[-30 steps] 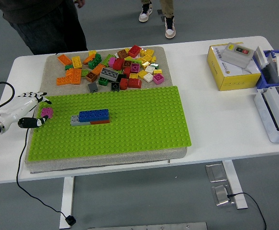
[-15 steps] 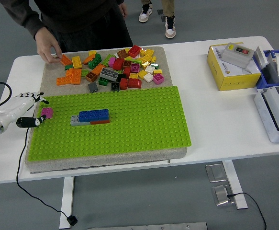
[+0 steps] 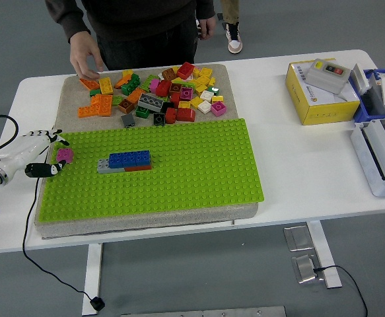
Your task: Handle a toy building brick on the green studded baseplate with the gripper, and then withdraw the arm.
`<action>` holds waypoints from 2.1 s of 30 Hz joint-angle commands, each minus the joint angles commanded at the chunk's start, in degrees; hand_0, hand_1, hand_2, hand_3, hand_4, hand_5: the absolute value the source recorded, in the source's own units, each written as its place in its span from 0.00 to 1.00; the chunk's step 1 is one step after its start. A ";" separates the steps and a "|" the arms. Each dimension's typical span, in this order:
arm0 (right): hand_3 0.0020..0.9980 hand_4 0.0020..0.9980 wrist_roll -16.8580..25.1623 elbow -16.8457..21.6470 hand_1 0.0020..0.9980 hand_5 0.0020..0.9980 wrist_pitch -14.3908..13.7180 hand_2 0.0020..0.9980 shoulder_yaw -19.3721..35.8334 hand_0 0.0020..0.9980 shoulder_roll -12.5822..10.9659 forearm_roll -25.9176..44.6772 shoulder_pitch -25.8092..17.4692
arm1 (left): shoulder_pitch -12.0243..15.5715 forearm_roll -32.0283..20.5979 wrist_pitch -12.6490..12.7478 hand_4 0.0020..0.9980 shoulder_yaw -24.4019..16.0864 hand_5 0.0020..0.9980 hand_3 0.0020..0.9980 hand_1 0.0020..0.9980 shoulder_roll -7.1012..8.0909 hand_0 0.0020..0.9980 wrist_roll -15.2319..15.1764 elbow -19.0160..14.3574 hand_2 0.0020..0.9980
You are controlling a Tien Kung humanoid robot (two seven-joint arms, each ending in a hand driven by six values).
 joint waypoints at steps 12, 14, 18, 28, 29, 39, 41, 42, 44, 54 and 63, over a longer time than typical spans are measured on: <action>0.56 0.60 0.87 -0.11 0.53 1.00 0.18 0.65 -0.59 0.60 0.11 1.17 -0.13 | 0.35 -3.39 0.55 0.61 1.35 0.31 0.72 1.00 -0.38 1.00 -1.40 1.29 0.99; 0.55 0.60 0.97 -0.11 0.53 1.00 0.20 0.65 -0.77 0.60 0.11 1.39 -0.13 | 0.37 -4.19 0.59 0.60 1.70 0.32 0.65 0.99 -0.49 1.00 -1.62 1.55 0.99; 0.55 0.60 1.16 -0.12 0.53 1.00 0.30 0.65 -1.14 0.60 0.12 1.84 -0.08 | 0.32 -5.11 0.60 0.60 2.19 0.32 0.65 0.99 -0.79 1.00 -1.77 1.88 0.99; 0.56 0.61 1.70 -0.17 0.53 1.00 0.55 0.65 -2.04 0.60 0.14 2.91 -0.06 | 0.35 -6.04 0.81 0.60 2.48 0.31 0.66 0.99 -1.91 1.00 -2.04 2.16 0.99; 0.56 0.61 1.72 -0.17 0.53 1.00 0.56 0.65 -2.06 0.60 0.13 2.93 -0.06 | 0.32 -6.04 0.82 0.60 2.49 0.31 0.66 0.99 -1.96 1.00 -2.05 2.15 0.99; 0.56 0.61 1.86 -0.25 0.53 1.00 0.59 0.65 -1.89 0.60 -0.01 2.85 -0.32 | -0.16 -5.54 1.02 0.58 1.42 0.30 0.59 0.98 -0.78 0.99 -2.73 1.35 0.97; 0.56 0.61 1.94 -0.29 0.53 1.00 0.59 0.65 -1.89 0.60 -0.02 2.95 -0.43 | -0.15 -5.29 1.00 0.58 0.51 0.30 0.59 0.98 -0.15 0.99 -2.88 0.81 0.97; 0.56 0.61 1.95 -0.31 0.53 1.00 0.59 0.65 -1.85 0.60 -0.03 2.92 -0.48 | -0.09 -5.07 0.98 0.58 -0.07 0.30 0.59 0.98 0.15 0.99 -2.94 0.51 0.97; 0.56 0.61 1.92 -0.33 0.53 1.00 0.58 0.65 -1.74 0.60 -0.03 2.76 -0.56 | 0.14 -4.45 0.90 0.58 -1.44 0.31 0.58 0.98 0.75 0.99 -2.96 -0.19 0.96; 0.55 0.61 2.52 -0.56 0.53 1.00 0.58 0.65 -2.19 0.60 -0.18 4.06 -1.27 | 6.02 -1.34 -0.07 0.59 -13.32 0.31 0.58 0.98 7.19 0.99 -1.55 -11.34 0.96; 0.55 0.61 2.74 -0.79 0.53 1.00 0.60 0.65 -2.03 0.60 -0.16 3.99 -1.34 | 8.81 -1.82 -0.67 0.56 -19.02 0.29 0.58 0.98 6.20 0.99 -0.59 -22.15 0.96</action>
